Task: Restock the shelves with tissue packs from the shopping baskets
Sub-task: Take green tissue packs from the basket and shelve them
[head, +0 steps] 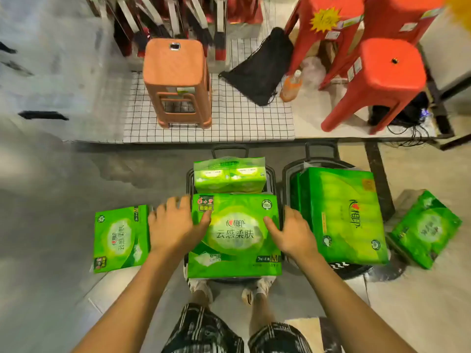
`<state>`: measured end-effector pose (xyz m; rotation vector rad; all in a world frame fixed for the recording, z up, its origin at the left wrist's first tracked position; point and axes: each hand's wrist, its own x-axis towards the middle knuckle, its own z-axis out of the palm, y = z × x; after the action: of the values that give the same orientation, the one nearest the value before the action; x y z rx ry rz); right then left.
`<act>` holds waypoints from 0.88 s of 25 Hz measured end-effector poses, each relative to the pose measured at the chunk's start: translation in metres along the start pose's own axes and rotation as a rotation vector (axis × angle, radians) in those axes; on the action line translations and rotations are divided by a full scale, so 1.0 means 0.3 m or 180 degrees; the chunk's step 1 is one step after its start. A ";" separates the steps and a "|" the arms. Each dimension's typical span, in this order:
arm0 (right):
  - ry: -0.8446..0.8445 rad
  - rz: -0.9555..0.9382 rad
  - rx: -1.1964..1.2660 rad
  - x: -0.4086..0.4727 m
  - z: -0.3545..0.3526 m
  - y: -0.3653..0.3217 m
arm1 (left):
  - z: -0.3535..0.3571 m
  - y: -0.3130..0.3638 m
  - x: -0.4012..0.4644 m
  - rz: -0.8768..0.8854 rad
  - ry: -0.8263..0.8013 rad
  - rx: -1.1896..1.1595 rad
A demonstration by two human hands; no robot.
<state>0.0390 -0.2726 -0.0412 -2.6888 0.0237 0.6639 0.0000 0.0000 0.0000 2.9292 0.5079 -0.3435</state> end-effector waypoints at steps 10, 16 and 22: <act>0.0314 0.0926 0.1352 0.359 0.464 0.187 | 0.752 -0.199 0.298 -0.0749 -0.1360 -0.1841; -0.0484 0.1443 0.2415 0.444 0.502 0.358 | 0.844 -0.290 0.325 -0.1550 -0.1288 -0.3438; -0.0741 0.1508 0.2749 0.487 0.568 0.406 | 0.936 -0.317 0.380 -0.1933 -0.1915 -0.4235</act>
<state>0.0802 -0.3147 -0.2897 -1.7620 0.7260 0.8471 0.0159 0.0727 -0.3087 1.2830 0.9855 -0.5987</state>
